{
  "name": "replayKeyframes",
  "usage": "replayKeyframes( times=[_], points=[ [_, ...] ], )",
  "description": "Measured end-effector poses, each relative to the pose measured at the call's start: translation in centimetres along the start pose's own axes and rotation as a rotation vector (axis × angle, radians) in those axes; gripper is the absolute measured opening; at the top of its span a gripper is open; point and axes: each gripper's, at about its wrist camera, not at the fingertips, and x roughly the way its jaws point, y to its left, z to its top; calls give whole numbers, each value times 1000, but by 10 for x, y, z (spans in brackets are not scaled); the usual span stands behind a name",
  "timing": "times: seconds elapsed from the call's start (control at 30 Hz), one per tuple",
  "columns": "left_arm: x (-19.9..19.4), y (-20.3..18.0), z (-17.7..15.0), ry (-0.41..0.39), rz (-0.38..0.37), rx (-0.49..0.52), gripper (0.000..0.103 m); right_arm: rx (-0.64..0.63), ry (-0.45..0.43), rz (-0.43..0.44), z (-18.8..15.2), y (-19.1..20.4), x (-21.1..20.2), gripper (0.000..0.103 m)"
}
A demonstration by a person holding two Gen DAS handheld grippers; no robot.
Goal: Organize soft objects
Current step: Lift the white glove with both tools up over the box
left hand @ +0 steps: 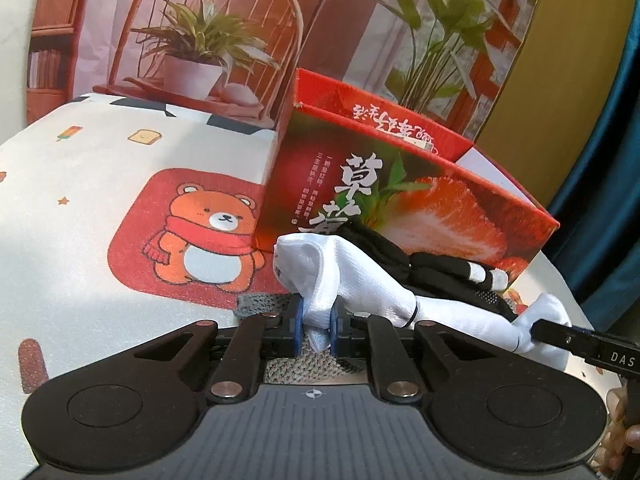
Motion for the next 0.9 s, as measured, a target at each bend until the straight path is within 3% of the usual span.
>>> replayKeyframes(
  times=[0.5,0.63,0.73,0.9],
  points=[
    [-8,4,2,-17,25,-16,13,58,31,5,-7,-7,4,39],
    [-10,5,3,-27,29,-28,13,64,27,30,-7,-8,3,29],
    [-17,4,7,-58,28,-24,13,63,11,60,-4,-6,-1,22],
    [-41,-5,23,-157,23,0,13,41,-73,101,14,-1,-18,20]
  ],
)
